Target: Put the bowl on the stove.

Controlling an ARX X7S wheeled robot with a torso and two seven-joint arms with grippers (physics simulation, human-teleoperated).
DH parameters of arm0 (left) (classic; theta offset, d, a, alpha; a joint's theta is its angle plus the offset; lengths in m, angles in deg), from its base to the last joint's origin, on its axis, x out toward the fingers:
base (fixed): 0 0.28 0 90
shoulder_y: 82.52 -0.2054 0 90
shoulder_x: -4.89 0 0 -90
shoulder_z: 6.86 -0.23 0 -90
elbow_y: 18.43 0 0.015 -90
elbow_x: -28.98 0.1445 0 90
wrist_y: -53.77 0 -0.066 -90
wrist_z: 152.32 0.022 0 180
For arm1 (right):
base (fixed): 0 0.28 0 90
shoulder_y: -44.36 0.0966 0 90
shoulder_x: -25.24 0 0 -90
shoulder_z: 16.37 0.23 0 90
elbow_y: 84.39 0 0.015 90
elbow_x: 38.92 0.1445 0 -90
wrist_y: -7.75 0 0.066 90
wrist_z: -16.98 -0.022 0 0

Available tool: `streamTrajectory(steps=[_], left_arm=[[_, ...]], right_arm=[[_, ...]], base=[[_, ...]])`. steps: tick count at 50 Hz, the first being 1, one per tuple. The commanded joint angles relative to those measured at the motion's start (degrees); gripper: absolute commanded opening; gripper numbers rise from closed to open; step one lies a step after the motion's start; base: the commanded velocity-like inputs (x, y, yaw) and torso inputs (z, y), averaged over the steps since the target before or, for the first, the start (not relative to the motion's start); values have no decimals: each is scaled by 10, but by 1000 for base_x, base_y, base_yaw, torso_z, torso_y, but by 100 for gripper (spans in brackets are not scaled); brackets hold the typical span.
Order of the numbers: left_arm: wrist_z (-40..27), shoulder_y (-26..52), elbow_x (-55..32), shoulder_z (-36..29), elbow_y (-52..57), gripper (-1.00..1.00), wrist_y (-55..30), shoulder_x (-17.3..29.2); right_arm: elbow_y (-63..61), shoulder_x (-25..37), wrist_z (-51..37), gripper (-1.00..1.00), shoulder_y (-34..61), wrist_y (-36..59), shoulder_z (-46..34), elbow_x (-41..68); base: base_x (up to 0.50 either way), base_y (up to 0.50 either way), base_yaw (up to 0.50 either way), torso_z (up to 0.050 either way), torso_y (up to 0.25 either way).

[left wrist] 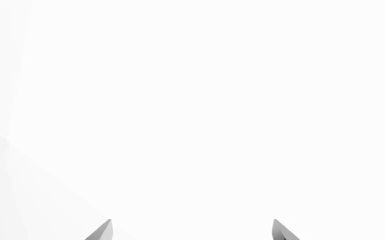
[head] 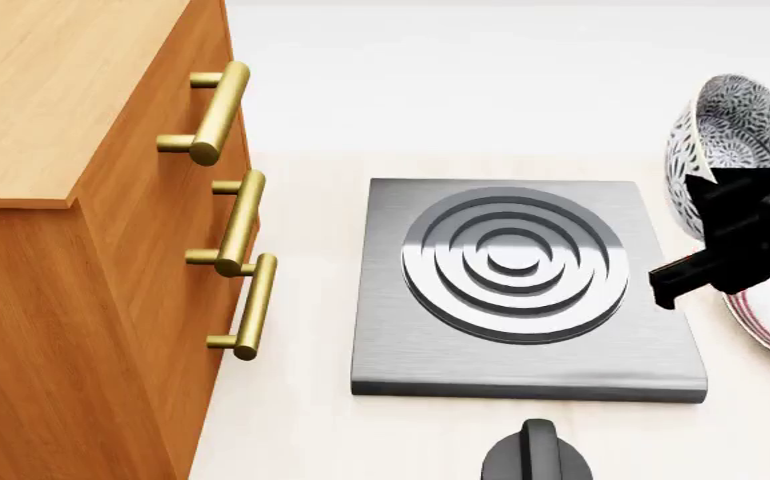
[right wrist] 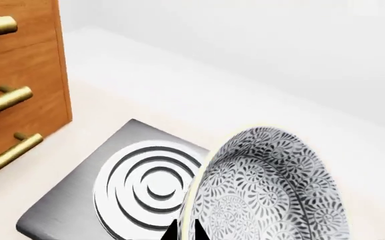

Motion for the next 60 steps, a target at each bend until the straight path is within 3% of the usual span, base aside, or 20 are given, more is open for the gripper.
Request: streamTrajectory(steps=[1,27,41,49,60], left_arm=[[15,-1,1,18,1,100,-2,-10],[14,0,0,17,2,100,-1,-9],[11,1,-2,23,-2,100,3,-3],[9,2,-2,19,-2,100,2,-4],[12,3,2,16,-2,100,1,-7]], right_arm=[[55,-79,45,-100,78,-41,-41,-43],[37,-84,47,-100,71,-68,-37,-39],[338,-209,133,-100,188,-253,-118,-132],[695,-323,193,-100,295,-456,-140,-178],[708,-366,183,-100,279,-426,-45,-262]], base=[[0,0,0,0,0],[0,0,0,0,0],[0,0,0,0,1],[0,0,0,0,0],[0,0,0,0,0]])
